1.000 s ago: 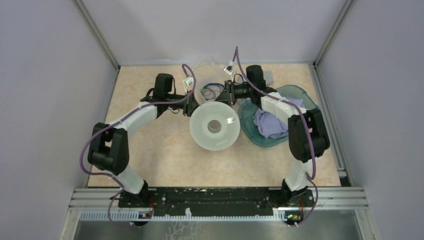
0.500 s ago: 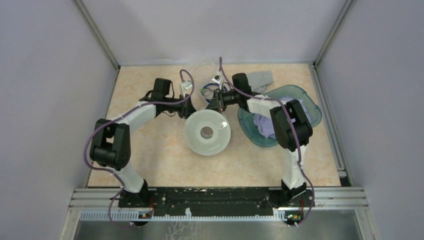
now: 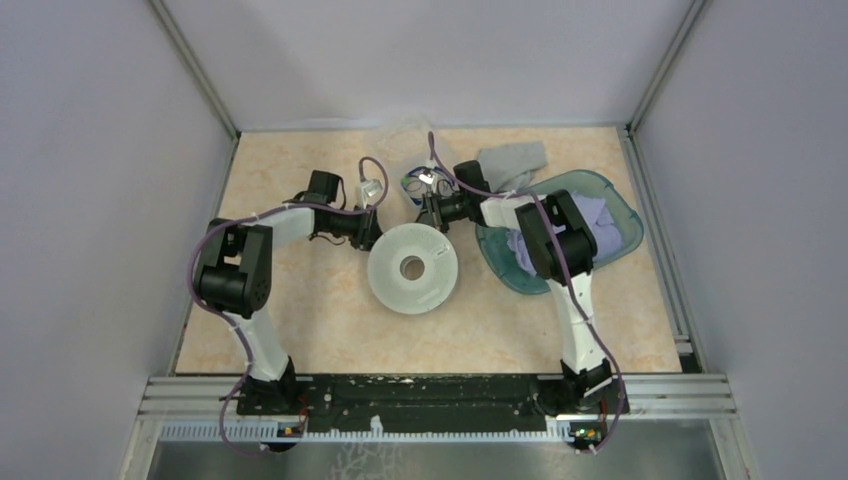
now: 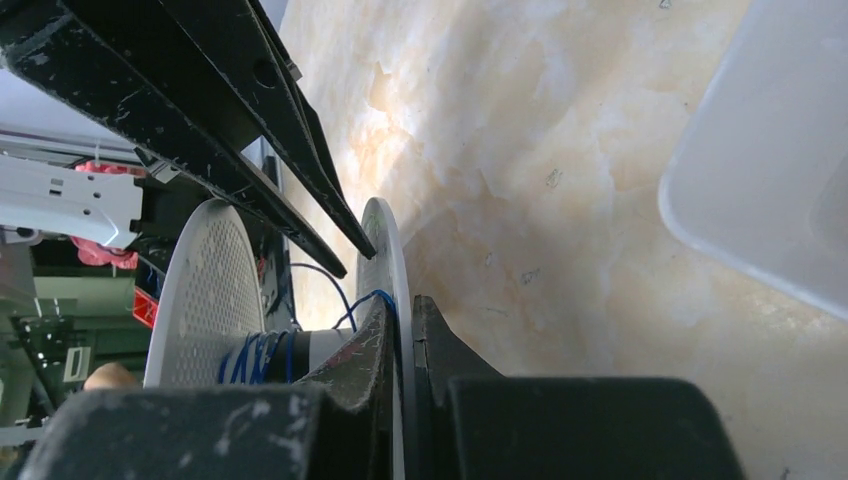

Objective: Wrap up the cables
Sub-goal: Place the cable reel at the center of the board.

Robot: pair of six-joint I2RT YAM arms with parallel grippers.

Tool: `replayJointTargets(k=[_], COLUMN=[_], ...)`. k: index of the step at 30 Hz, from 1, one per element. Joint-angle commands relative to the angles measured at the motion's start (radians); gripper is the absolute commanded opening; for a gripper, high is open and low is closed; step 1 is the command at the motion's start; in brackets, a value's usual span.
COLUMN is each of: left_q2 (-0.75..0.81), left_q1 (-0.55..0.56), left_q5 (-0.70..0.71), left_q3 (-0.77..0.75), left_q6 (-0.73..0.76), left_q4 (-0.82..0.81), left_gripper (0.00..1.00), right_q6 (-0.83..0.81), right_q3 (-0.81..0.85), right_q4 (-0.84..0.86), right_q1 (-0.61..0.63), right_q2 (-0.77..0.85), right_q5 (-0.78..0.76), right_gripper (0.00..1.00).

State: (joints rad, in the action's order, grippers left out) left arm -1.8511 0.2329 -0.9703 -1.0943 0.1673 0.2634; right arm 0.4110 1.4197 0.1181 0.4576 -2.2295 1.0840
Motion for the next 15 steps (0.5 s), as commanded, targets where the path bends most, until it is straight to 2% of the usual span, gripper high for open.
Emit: replayJointTargets(k=[1, 10, 15], left_q2=[0.004, -0.004, 0.011], left_q1=[0.034, 0.026, 0.015], left_q5=[-0.142, -0.152, -0.144], left_q3=[0.019, 0.022, 0.021], left_q6=[0.000, -0.008, -0.018], left_q4=[0.048, 0.021, 0.004], left_gripper=[0.24, 0.29, 0.32], right_q6=[-0.083, -0.119, -0.171], right_q3=[0.078, 0.132, 0.155], right_q4=[0.098, 0.035, -0.018], right_q1=[0.000, -0.001, -0.002], right_q2=[-0.060, -0.112, -0.122], right_q5=[-0.242, -0.250, -0.268], right_gripper=[0.00, 0.00, 0.06])
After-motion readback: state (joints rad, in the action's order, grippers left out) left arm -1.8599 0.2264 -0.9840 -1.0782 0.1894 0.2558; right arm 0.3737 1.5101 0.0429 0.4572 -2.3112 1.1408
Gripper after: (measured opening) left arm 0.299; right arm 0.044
